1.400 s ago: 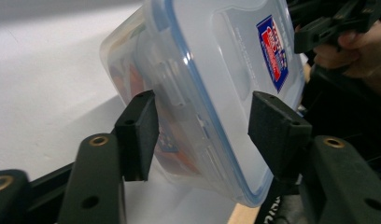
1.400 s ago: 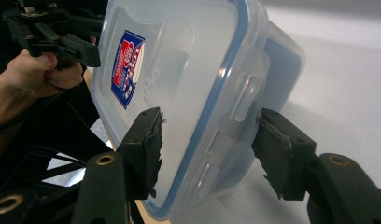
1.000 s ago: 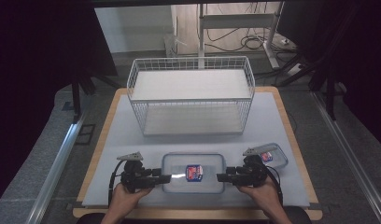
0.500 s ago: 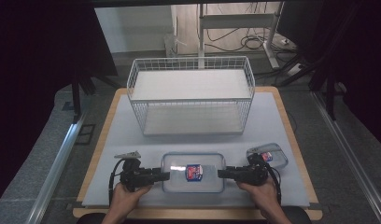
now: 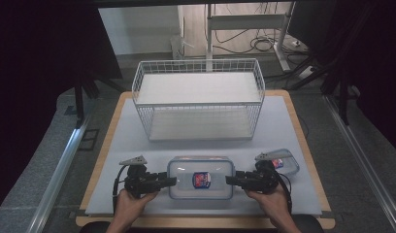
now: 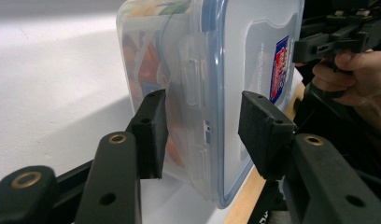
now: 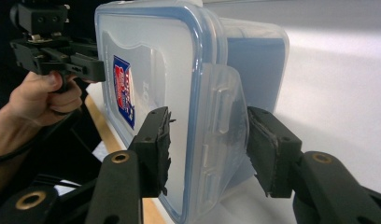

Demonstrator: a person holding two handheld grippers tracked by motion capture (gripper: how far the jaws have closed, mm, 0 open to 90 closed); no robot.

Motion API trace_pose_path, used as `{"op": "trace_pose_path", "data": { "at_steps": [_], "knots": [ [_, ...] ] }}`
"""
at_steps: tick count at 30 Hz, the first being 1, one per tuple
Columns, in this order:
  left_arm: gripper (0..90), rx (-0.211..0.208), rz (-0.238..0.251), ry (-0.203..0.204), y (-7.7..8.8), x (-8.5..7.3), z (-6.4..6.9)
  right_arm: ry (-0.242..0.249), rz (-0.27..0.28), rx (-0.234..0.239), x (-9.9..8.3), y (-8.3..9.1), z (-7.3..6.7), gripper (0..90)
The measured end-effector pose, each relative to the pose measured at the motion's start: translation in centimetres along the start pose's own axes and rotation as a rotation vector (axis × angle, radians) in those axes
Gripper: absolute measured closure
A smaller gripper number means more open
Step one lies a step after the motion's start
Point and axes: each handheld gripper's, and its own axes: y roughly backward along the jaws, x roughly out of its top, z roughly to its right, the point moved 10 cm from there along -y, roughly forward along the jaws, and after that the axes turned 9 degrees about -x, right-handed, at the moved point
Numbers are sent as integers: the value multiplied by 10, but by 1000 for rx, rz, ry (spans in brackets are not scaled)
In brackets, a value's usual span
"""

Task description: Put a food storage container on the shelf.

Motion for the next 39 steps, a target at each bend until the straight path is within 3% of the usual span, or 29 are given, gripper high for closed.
{"op": "trace_pose_path", "data": {
  "at_steps": [7, 18, 30, 39],
  "knots": [
    [534, 4, 23, -29, 4, 15, 4, 7, 41, 3, 9, 4, -1, 517],
    [532, 26, 35, -98, 12, 50, 14, 44, 100, 5, 38, 14, -5, 517],
    [530, 39, 45, -133, 22, 88, 20, 68, 139, 19, 79, 24, -9, 519],
    [530, 50, 73, -152, 35, 121, 26, 87, 176, 30, 121, 32, -16, 520]
  ]
}}
